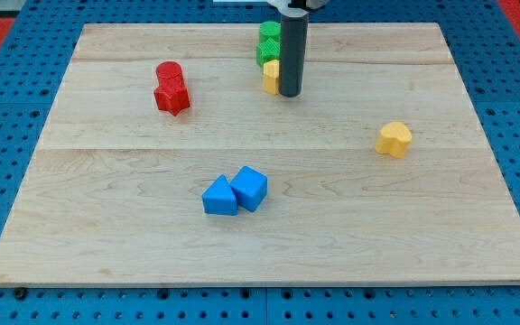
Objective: Move the yellow hexagon below the green star
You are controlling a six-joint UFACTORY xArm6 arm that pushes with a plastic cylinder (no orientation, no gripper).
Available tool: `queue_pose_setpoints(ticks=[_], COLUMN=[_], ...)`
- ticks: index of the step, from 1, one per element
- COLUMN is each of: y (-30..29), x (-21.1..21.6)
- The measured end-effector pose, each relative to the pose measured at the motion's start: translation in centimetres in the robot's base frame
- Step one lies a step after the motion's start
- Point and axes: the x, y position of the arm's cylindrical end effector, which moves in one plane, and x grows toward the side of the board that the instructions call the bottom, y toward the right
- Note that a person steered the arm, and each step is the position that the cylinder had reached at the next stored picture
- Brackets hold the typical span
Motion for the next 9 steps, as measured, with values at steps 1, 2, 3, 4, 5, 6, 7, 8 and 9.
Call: queue_pose_setpoints(ticks=[1,2,3,4,5,6,7,8,9], y=[0.0,0.0,-0.5,1.2,5.4,5.0,4.2,3.4,2.1], x=[0.0,0.3,1.4,2.0,1.6,0.1,-1.5,-2.1,-2.1])
